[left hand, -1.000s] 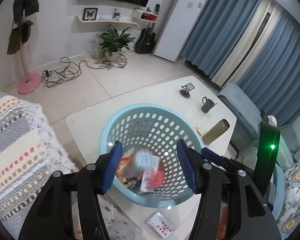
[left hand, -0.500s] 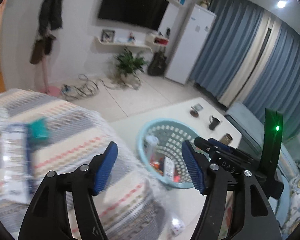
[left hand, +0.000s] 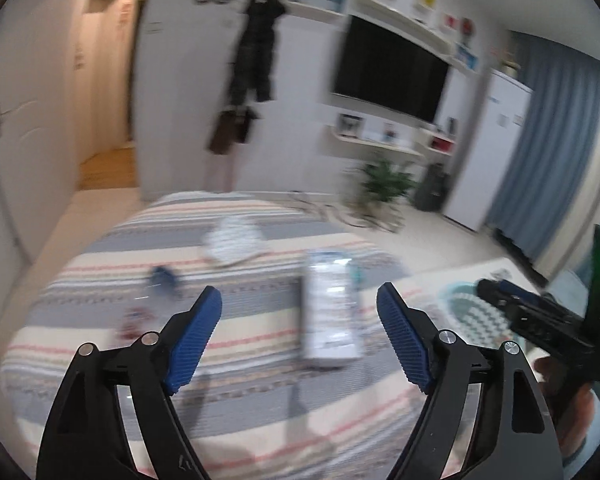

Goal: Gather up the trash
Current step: 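Grasp the clear milk bottle with the left tool while the right tool grasps the white-blue carton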

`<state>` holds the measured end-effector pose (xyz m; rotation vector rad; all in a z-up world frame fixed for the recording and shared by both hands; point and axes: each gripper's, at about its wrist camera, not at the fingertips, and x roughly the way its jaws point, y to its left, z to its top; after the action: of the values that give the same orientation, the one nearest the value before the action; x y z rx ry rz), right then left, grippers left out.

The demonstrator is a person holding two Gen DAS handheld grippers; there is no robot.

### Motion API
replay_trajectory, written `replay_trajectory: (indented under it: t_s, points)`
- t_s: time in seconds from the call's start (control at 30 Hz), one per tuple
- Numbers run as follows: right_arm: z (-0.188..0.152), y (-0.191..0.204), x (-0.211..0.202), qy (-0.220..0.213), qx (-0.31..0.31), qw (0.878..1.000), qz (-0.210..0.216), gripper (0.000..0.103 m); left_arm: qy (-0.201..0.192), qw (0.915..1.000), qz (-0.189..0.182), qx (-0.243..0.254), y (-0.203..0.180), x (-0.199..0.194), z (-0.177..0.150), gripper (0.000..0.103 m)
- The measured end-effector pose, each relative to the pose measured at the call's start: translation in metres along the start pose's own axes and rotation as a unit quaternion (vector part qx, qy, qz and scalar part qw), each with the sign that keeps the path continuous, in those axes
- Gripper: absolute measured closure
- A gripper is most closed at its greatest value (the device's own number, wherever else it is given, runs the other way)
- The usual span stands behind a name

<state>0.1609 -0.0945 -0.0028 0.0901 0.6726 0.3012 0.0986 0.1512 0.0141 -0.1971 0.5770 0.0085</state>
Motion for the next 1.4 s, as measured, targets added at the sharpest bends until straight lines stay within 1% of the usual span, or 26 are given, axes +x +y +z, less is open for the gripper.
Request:
replay_trajectory:
  t_s: [0.1,0.17,0.3,0.4,0.47,0.5,0.6,0.67,0.8,0.87,0.9,1.0,1.07,1.1,1.17,1.23,1.27,1.3,1.33,1.4]
  points:
    - [-0.004,0.028,0.014,0.015,-0.014,1.0,0.013,0.045,0.003,0.9991,0.038,-0.018,0.037,-0.007,-0.005,0.023]
    - [-0.006,0.042,0.026,0.028,-0.019,0.999,0.021,0.044,0.007,0.9981,0.056,-0.022,0.056,-0.007,-0.008,0.021]
    - [-0.012,0.069,0.047,0.052,-0.024,0.998,0.032,0.043,0.033,0.9966,0.067,-0.034,0.086,0.002,-0.017,0.02]
    - [-0.015,0.086,0.062,0.065,-0.03,0.997,0.035,0.038,0.052,0.9942,0.084,-0.041,0.1,0.016,-0.025,0.017]
    - [-0.016,0.099,0.071,0.071,-0.036,0.996,0.035,0.037,0.066,0.9926,0.094,-0.04,0.111,0.024,-0.033,0.017]
    - [-0.017,0.103,0.074,0.072,-0.038,0.996,0.034,0.035,0.073,0.9919,0.097,-0.038,0.114,0.029,-0.035,0.017]
    - [-0.017,0.112,0.081,0.077,-0.037,0.996,0.033,0.027,0.093,0.9887,0.113,-0.032,0.118,0.045,-0.041,0.017]
    - [-0.017,0.116,0.086,0.08,-0.037,0.996,0.033,0.026,0.103,0.9868,0.121,-0.029,0.119,0.055,-0.041,0.017]
    - [-0.016,0.122,0.099,0.091,-0.037,0.995,0.025,0.025,0.113,0.986,0.119,-0.031,0.119,0.068,-0.038,0.02]
    - [-0.015,0.123,0.108,0.1,-0.032,0.994,0.025,0.025,0.121,0.9848,0.12,-0.032,0.118,0.076,-0.037,0.026]
    - [-0.015,0.123,0.111,0.104,-0.031,0.994,0.023,0.025,0.126,0.9841,0.121,-0.032,0.118,0.08,-0.037,0.03]
    - [-0.016,0.124,0.122,0.113,-0.028,0.993,0.009,0.025,0.125,0.9824,0.138,-0.014,0.111,0.083,-0.037,0.037]
    - [-0.016,0.123,0.13,0.121,-0.021,0.992,0.005,0.025,0.124,0.9824,0.14,-0.007,0.108,0.084,-0.037,0.047]
    - [-0.016,0.122,0.133,0.124,-0.018,0.992,0.005,0.025,0.122,0.9825,0.14,-0.004,0.106,0.082,-0.037,0.049]
    - [-0.015,0.122,0.14,0.132,-0.012,0.991,0.006,0.025,0.121,0.9823,0.143,0.001,0.104,0.081,-0.039,0.049]
    - [-0.015,0.122,0.146,0.139,-0.008,0.99,0.01,0.026,0.12,0.9826,0.142,0.002,0.104,0.08,-0.039,0.049]
    - [-0.015,0.122,0.148,0.142,-0.007,0.99,0.009,0.028,0.119,0.9829,0.14,0.002,0.104,0.08,-0.039,0.05]
    - [-0.016,0.122,0.15,0.146,-0.006,0.989,0.008,0.038,0.119,0.9834,0.137,0.003,0.104,0.079,-0.039,0.05]
    - [-0.017,0.122,0.152,0.154,-0.008,0.988,0.013,0.039,0.118,0.9838,0.135,0.003,0.103,0.081,-0.038,0.05]
    - [-0.018,0.123,0.152,0.155,-0.01,0.988,0.019,0.043,0.115,0.9844,0.133,0.005,0.101,0.081,-0.038,0.05]
